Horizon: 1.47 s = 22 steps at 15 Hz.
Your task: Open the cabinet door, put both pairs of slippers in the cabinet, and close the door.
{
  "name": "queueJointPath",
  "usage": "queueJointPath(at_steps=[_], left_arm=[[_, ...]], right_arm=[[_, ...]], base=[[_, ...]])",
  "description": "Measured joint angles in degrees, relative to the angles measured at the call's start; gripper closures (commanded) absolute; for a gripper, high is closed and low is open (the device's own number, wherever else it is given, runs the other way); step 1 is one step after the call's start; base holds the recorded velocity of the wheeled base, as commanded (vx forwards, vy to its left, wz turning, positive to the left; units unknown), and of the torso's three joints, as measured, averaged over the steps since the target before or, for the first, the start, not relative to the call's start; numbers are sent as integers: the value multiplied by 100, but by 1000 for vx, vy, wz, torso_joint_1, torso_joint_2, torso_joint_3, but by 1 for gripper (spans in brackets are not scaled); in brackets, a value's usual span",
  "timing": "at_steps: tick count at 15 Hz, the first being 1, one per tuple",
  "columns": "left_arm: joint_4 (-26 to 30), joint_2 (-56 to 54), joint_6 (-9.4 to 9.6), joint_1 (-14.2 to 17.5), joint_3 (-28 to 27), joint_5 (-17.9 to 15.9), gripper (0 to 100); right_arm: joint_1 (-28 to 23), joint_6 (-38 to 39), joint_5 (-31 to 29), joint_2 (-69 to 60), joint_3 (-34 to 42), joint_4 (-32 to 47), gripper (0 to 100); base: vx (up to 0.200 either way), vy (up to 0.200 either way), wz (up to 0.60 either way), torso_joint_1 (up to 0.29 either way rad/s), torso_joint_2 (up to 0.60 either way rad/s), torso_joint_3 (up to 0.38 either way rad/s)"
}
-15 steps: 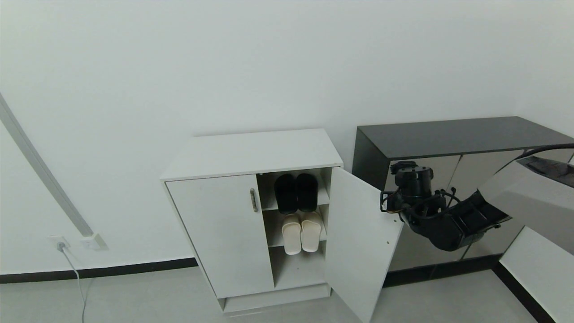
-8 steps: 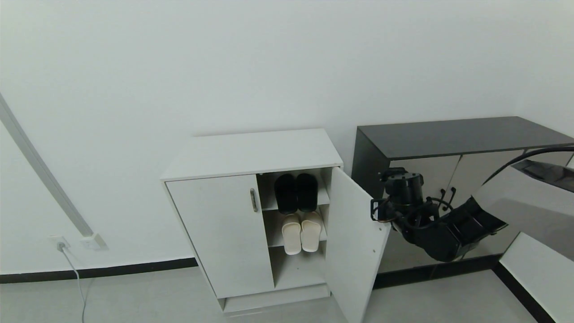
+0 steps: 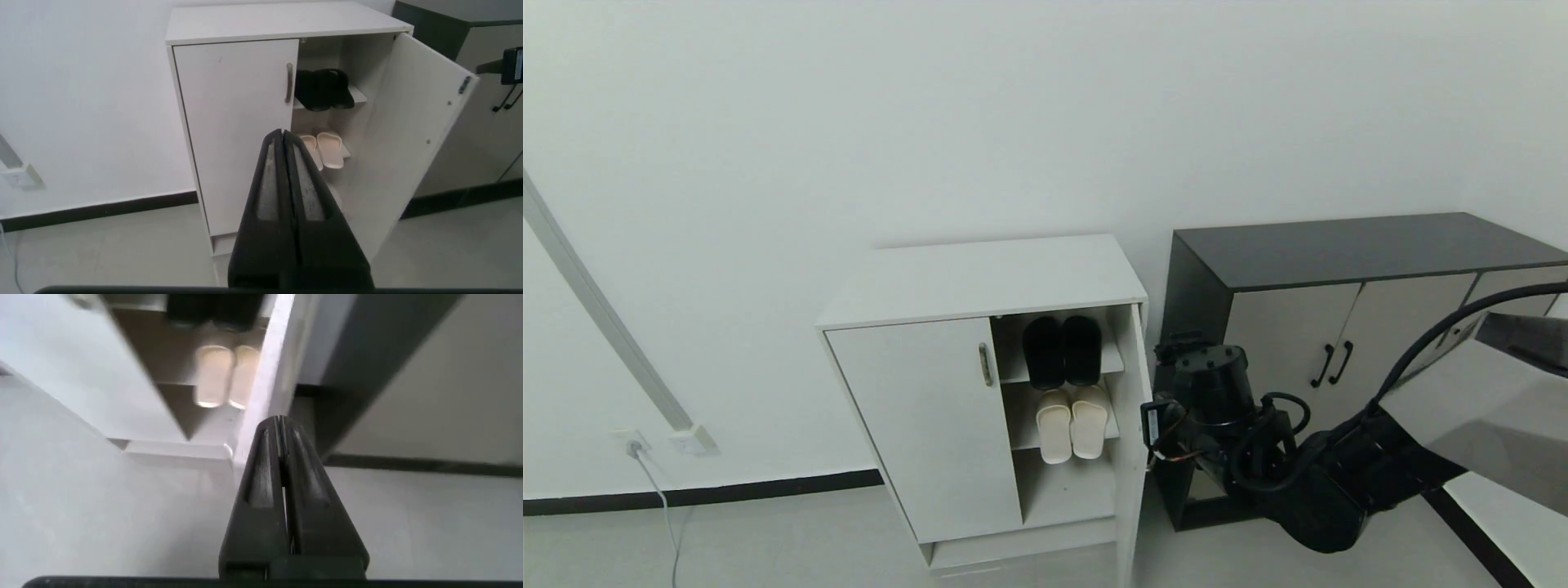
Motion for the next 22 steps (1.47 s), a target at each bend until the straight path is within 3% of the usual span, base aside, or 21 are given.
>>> queueJointPath(at_steps=[10,16,22], left_arm=[[0,0,0,-2,0,0,100],[9,0,0,-2,0,0,100],[1,0,0,2,0,1,100]], right_arm=[[72,-410,151,-177,675,-855,100],[72,-401,332,-232,756,-903,100],[-5,-616,236,-266,889,-1114,100]], base=[[0,0,0,0,0,0],[0,0,600,3,3,2],[0,0,0,0,0,0]])
